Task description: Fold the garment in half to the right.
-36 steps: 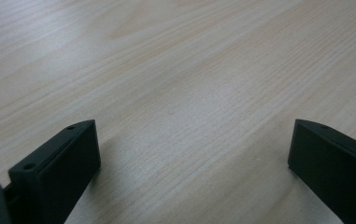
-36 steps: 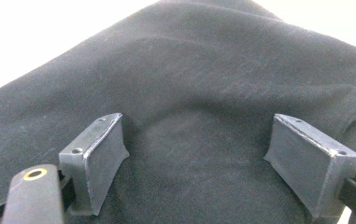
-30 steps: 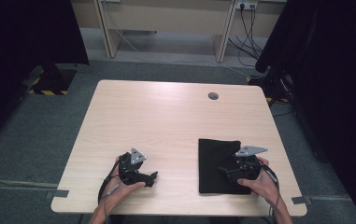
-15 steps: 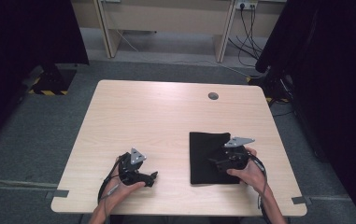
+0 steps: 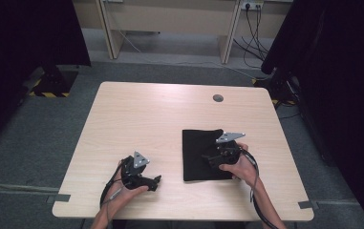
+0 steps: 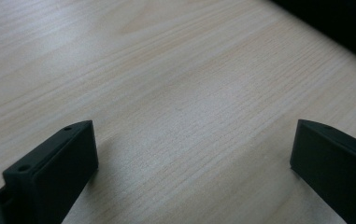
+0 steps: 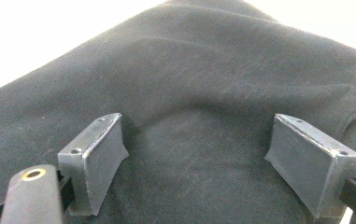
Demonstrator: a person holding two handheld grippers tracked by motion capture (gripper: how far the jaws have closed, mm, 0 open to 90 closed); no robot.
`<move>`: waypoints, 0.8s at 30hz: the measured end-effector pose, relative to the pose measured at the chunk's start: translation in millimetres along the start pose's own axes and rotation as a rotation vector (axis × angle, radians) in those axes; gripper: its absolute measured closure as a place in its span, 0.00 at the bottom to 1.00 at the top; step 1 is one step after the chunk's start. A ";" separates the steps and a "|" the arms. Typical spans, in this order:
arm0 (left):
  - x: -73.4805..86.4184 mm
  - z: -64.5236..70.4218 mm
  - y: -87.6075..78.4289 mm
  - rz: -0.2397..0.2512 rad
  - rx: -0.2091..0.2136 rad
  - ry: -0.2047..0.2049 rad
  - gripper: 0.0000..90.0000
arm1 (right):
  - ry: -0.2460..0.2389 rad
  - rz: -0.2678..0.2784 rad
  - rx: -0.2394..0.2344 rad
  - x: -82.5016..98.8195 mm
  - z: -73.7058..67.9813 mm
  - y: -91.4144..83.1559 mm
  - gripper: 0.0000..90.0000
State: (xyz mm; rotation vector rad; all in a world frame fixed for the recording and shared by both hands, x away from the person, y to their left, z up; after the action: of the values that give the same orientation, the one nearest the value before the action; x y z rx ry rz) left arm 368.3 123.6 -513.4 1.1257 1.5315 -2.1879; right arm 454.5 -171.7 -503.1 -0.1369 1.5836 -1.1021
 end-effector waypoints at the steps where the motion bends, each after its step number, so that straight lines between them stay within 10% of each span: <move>1: 0.0 0.0 0.0 0.000 0.000 0.000 0.00 | 0.001 0.001 -0.001 -1.1 -0.1 1.2 0.21; 16: 0.0 -0.1 0.0 0.000 -0.001 0.000 0.00 | 0.004 0.014 0.006 -8.6 -3.8 8.8 0.22; 24: 0.0 -0.2 0.0 0.000 -0.001 -0.001 0.00 | 0.023 0.037 0.028 -14.1 -2.2 -14.5 0.23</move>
State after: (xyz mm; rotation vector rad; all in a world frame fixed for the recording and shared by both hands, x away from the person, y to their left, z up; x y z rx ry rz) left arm 368.4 123.8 -513.4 1.1244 1.5321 -2.1867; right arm 451.0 -169.8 -483.2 -0.0755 1.5848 -1.1001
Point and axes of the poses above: each handheld gripper's, and its own axes: y roughly forward along the jaws, x roughly out of its underside, z roughly to its right, the point moved 4 cm from there along y, roughly forward along the jaws, and after that the axes turned 11 degrees about -y, right-handed, at the moved point
